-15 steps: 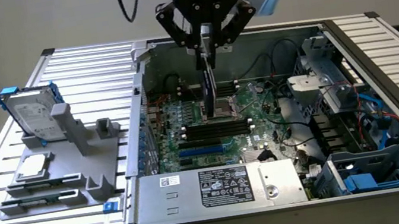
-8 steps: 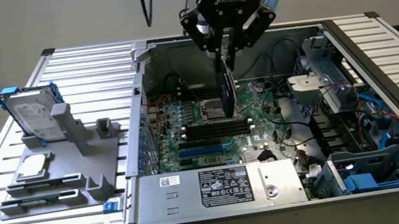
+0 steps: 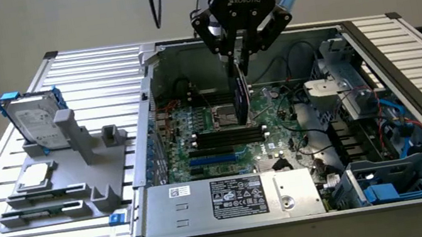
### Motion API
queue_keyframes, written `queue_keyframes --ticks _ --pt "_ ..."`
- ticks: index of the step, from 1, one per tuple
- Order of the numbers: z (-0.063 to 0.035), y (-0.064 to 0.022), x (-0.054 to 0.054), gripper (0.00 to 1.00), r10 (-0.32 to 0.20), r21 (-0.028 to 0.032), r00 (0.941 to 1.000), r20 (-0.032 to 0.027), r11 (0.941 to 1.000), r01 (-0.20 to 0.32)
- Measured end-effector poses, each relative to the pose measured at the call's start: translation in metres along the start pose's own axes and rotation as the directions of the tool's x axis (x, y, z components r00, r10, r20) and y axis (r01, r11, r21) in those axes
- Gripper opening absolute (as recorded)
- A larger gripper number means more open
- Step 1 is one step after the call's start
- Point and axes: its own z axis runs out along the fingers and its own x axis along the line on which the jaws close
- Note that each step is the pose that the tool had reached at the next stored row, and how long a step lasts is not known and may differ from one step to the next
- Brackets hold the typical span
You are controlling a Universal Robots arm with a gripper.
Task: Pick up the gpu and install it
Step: 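Pick up the gpu and move the gpu toward the slot, then insert the gpu into the slot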
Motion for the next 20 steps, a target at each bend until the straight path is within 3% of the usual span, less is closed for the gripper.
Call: queue_keyframes --ticks 15,16,17,20 --pt "0.0000 0.0000 0.0000 0.26 0.000 0.0000 1.0000 0.0000 1.0000 0.000" --pt "0.0003 0.0000 0.0003 0.26 0.000 -0.0011 1.0000 0.0009 1.0000 0.000" --pt "0.0012 0.0003 0.0034 0.26 0.000 -0.0035 1.0000 0.0070 1.0000 0.000" --pt "0.0045 0.0005 0.0049 0.26 -0.038 -0.0080 0.9992 0.0107 0.9992 0.038"
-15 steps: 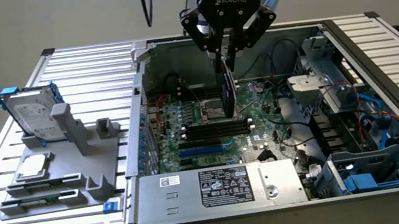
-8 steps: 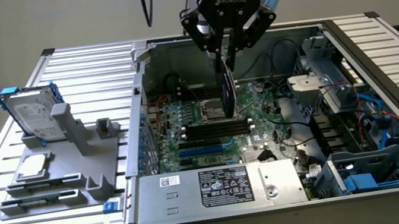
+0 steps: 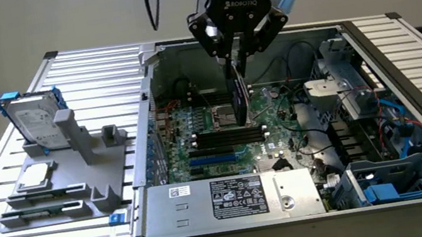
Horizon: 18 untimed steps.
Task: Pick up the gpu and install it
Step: 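Insert the gpu into the slot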
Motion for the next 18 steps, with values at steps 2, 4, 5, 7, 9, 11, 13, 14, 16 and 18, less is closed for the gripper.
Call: queue_keyframes --ticks 2,4,5,7,9,11,13,14,16,18 --pt "0.0019 0.0000 0.000 0.26 -0.036 -0.0010 0.9994 0.0013 0.9994 0.036" --pt "0.0038 0.0001 0.000 0.26 -0.073 0.0002 0.9973 0.0021 0.9973 0.073" --pt "0.0046 0.0001 0.000 0.26 -0.091 0.0010 0.9959 0.0024 0.9959 0.091" --pt "0.0064 0.0001 0.000 0.26 -0.126 0.0030 0.9920 0.0030 0.9920 0.126" --pt "0.0080 0.0002 0.000 0.26 -0.162 0.0051 0.9868 0.0035 0.9868 0.162" --pt "0.0097 0.0002 0.000 0.26 -0.198 0.0071 0.9801 0.0039 0.9801 0.198" --pt "0.0114 0.0002 -0.001 0.26 -0.233 0.0092 0.9724 0.0042 0.9723 0.233" --pt "0.0122 0.0003 -0.001 0.26 -0.251 0.0103 0.9680 0.0043 0.9680 0.251" --pt "0.0135 0.0003 -0.001 0.26 -0.286 0.0125 0.9582 0.0045 0.9582 0.286" --pt "0.0148 0.0003 -0.001 0.26 -0.321 0.0147 0.9470 0.0046 0.9469 0.321"
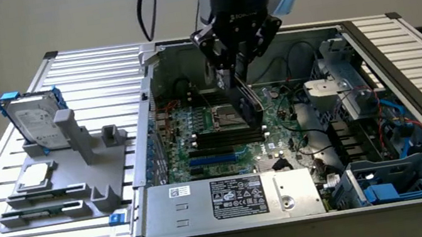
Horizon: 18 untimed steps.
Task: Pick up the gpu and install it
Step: 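Insert the gpu into the slot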
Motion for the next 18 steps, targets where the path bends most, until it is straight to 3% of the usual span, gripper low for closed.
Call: queue_keyframes --ticks 4,7,9,14,18 --pt "0.0012 0.0000 0.0000 0.26 -0.072 0.0050 0.9974 0.0006 0.9974 0.072" --pt "0.0012 0.0002 0.0003 0.26 -0.114 0.0225 0.9934 -0.0066 0.9932 0.114" --pt "0.0013 0.0001 0.0003 0.26 -0.149 0.0292 0.9888 -0.0088 0.9884 0.149" --pt "0.0026 0.0002 0.0002 0.26 -0.237 0.0349 0.9715 -0.0088 0.9708 0.237" --pt "0.0032 0.0002 0.0002 0.26 -0.307 0.0390 0.9516 -0.0086 0.9508 0.307"
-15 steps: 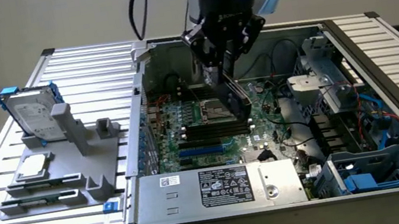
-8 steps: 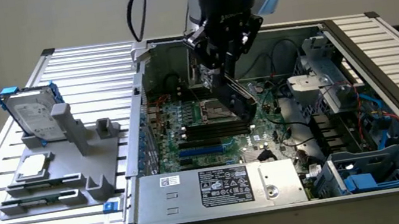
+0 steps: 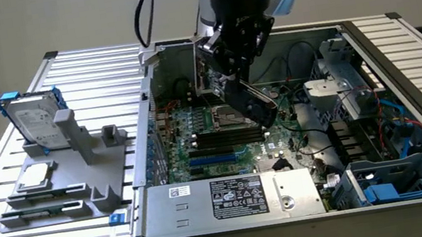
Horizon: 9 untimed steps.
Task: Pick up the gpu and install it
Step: 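Insert the gpu into the slot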
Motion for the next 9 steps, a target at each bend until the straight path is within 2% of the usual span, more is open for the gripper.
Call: queue_keyframes --ticks 4,9 --pt "0.0000 0.0000 0.0000 0.26 -0.072 0.0048 0.9974 0.0026 0.9974 0.072" --pt "0.0003 0.0001 -0.0001 0.26 -0.162 0.0111 0.9868 0.0056 0.9868 0.162"
